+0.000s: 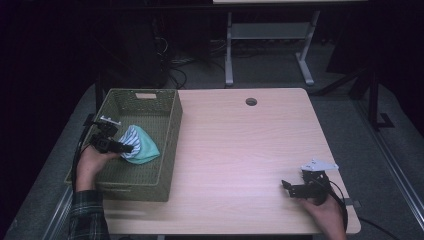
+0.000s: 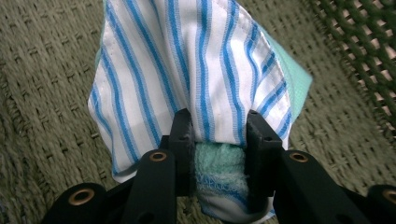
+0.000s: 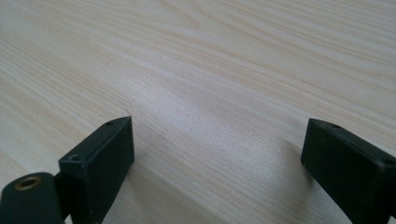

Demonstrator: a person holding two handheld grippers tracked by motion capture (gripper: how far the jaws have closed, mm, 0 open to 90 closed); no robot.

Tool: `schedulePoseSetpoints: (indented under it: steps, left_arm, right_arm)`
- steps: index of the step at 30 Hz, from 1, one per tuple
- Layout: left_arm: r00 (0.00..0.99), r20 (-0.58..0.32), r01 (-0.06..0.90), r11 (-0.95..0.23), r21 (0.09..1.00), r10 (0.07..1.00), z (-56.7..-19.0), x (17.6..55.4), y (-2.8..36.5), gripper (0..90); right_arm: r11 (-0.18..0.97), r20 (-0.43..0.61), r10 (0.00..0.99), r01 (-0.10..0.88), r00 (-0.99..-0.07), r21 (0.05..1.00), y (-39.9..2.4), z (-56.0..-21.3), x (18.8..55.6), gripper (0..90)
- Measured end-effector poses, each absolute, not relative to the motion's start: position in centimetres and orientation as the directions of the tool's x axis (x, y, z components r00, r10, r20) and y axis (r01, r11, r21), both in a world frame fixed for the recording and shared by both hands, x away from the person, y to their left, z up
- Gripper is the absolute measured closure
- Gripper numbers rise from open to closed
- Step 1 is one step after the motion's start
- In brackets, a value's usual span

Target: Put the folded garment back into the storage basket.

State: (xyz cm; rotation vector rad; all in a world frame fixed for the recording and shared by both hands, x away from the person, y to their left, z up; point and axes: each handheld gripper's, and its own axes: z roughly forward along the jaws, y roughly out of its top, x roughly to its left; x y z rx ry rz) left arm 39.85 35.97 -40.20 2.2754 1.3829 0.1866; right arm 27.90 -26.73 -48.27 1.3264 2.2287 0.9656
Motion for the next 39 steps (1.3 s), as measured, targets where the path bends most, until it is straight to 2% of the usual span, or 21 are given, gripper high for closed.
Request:
schedulePoseSetpoints:
  steps: [11, 20, 26, 32, 39]
  left_arm:
    - [0.459, -0.096, 0.814, -0.375, 0.444, 0.883, -40.5, 39.9, 36.2, 51.6]
    - [0.471, -0.071, 0.799, -0.390, 0.458, 0.879, -40.3, 39.7, 36.5, 29.2]
    - [0.473, -0.041, 0.788, -0.401, 0.467, 0.880, -39.7, 39.5, 36.1, 18.3]
    - [0.473, -0.033, 0.769, -0.394, 0.504, 0.881, -38.6, 39.2, 35.8, 14.0]
    - [0.470, -0.031, 0.757, -0.385, 0.528, 0.882, -38.1, 39.1, 35.2, 13.1]
  right_arm:
    - [0.321, 0.028, 0.873, 0.617, -0.487, 0.718, -26.7, -48.3, 27.9, 9.1]
    - [0.321, 0.028, 0.873, 0.618, -0.487, 0.718, -26.7, -48.3, 27.9, 9.1]
    - [0.321, 0.028, 0.873, 0.617, -0.487, 0.718, -26.7, -48.3, 27.9, 9.1]
    - [0.321, 0.029, 0.873, 0.618, -0.487, 0.718, -26.7, -48.3, 27.9, 9.1]
    - [0.321, 0.029, 0.873, 0.618, -0.487, 0.718, -26.7, -48.3, 27.9, 9.1]
